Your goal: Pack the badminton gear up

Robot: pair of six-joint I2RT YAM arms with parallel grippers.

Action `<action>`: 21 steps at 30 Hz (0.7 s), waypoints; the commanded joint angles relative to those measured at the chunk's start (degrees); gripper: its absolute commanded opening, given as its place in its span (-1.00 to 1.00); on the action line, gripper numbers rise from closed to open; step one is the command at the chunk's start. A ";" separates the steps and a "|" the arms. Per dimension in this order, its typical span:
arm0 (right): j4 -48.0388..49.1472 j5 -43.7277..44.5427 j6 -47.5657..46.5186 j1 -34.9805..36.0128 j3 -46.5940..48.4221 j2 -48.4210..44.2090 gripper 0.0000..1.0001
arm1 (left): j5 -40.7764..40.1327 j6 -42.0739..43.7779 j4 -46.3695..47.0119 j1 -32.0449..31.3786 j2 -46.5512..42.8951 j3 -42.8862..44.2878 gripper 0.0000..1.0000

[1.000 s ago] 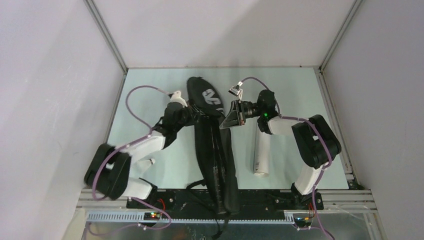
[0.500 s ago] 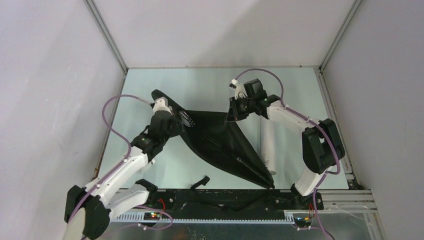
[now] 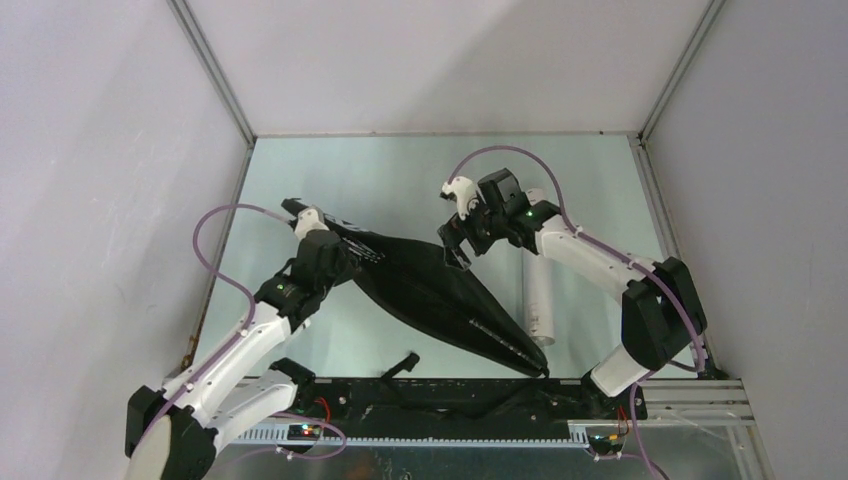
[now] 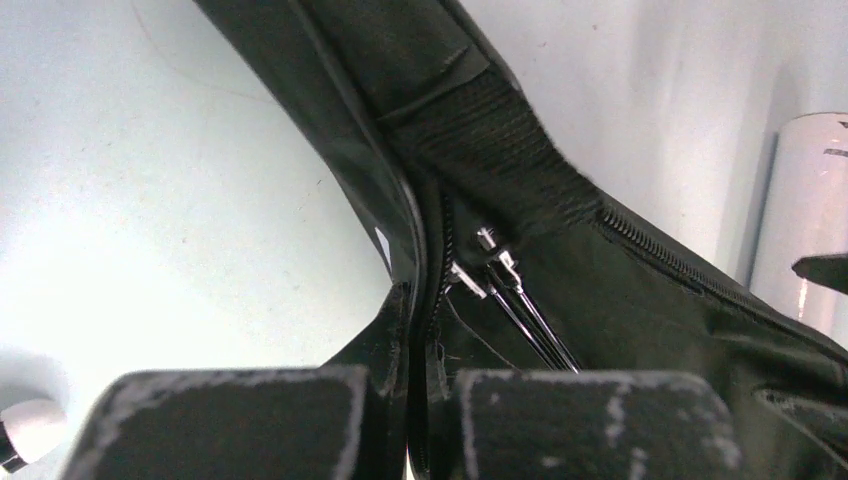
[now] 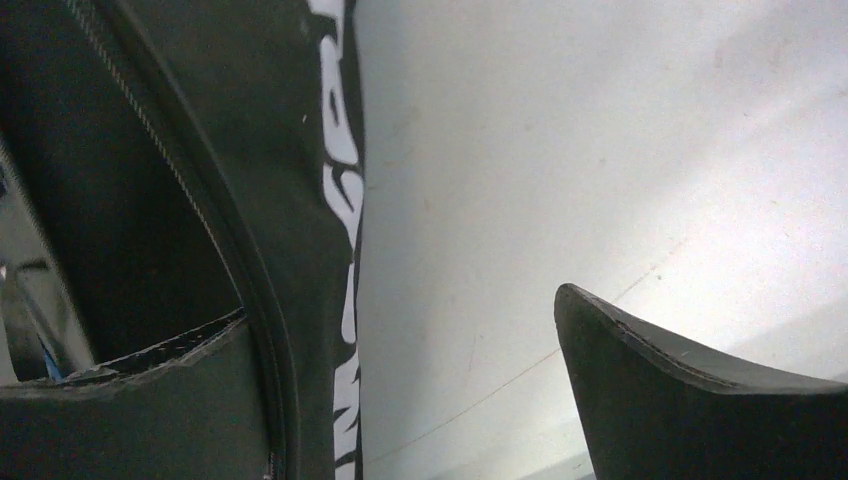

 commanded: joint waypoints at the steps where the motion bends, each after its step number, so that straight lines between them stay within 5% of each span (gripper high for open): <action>1: 0.20 -2.75 -9.65 2.14 -3.66 -1.86 0.98 | -2.65 -3.36 -2.33 0.35 -1.19 -0.19 -1.00; 4: -2.04 0.52 -12.28 3.47 -3.95 -0.26 0.85 | -2.98 -5.02 -3.33 0.35 -2.39 -0.46 -1.00; 6: -2.81 1.18 -13.06 3.73 -3.65 0.35 0.53 | -2.51 -6.25 -3.19 0.35 -3.31 -0.64 -1.00; 7: -2.94 1.83 -12.65 3.78 -2.99 0.37 -0.01 | -1.20 -6.65 -2.95 0.29 -3.60 -0.73 -1.00; 9: -3.53 6.01 -11.08 3.80 -0.39 0.25 -0.73 | 1.50 -7.41 -1.48 -0.04 -4.72 -1.06 -1.00; 11: -6.67 9.34 -10.98 3.44 4.68 0.77 -1.00 | 2.33 -8.15 -0.98 -1.84 -5.45 -1.14 -1.00; 21: -27.48 9.02 -20.71 -0.09 35.27 8.21 -1.00 | 0.34 -8.86 -0.63 -16.23 -5.78 3.12 -1.00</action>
